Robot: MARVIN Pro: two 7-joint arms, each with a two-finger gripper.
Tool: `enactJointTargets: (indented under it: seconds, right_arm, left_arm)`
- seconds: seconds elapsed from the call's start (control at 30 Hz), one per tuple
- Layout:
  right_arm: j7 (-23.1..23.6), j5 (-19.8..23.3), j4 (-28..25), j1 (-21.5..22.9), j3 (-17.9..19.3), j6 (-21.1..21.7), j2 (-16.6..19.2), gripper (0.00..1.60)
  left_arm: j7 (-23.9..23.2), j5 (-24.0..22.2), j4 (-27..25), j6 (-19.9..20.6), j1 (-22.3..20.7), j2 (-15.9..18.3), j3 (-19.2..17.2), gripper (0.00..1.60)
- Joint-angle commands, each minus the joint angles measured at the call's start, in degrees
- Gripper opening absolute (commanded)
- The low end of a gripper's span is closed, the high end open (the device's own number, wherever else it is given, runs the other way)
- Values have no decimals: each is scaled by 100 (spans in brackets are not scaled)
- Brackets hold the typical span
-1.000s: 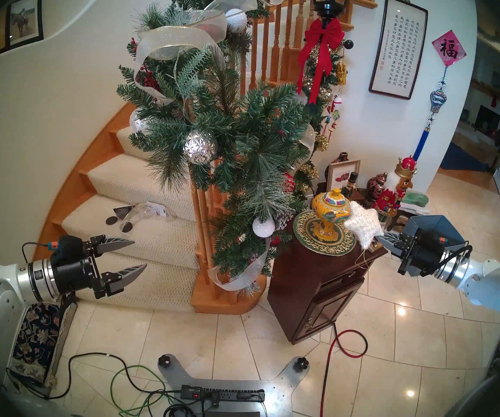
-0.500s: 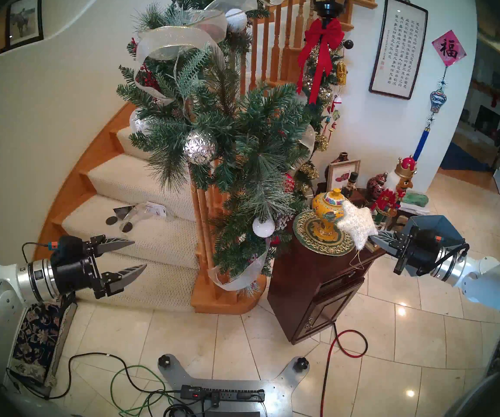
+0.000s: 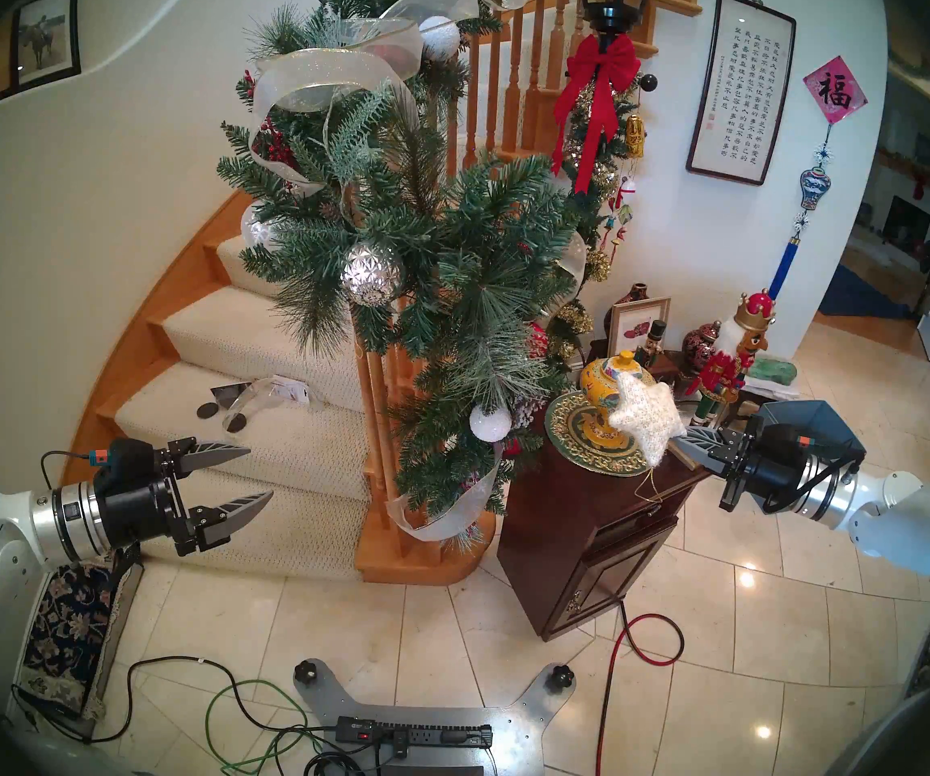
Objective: Hang the ornament onto the Christmas-tree-style decoration
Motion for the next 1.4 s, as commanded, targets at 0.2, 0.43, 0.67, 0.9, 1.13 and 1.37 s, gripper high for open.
enactJointTargets:
  seconds: [0.2,0.43,0.67,0.9,1.13,1.37]
  right_arm:
    - [546,-231,-495,327,15,-13,-4,0]
    - [497,-305,-633,442,4,-13,-4,0]
    - [473,-356,-749,540,-23,-13,-4,0]
    - [441,-357,-873,663,-25,-13,-4,0]
    - [431,-300,-988,778,-43,-13,-4,0]
    - [430,-240,-1081,872,-80,-13,-4,0]
  left_arm:
    - [1,-1,-1,-1,-3,0,-4,160]
    - [1,-1,-1,-1,-3,0,-5,160]
    - [1,-1,-1,-1,-3,0,-4,160]
    - [1,-1,-1,-1,-3,0,-4,160]
    - [1,-1,-1,-1,-3,0,-5,160]
    - [1,-1,-1,-1,-3,0,-5,160]
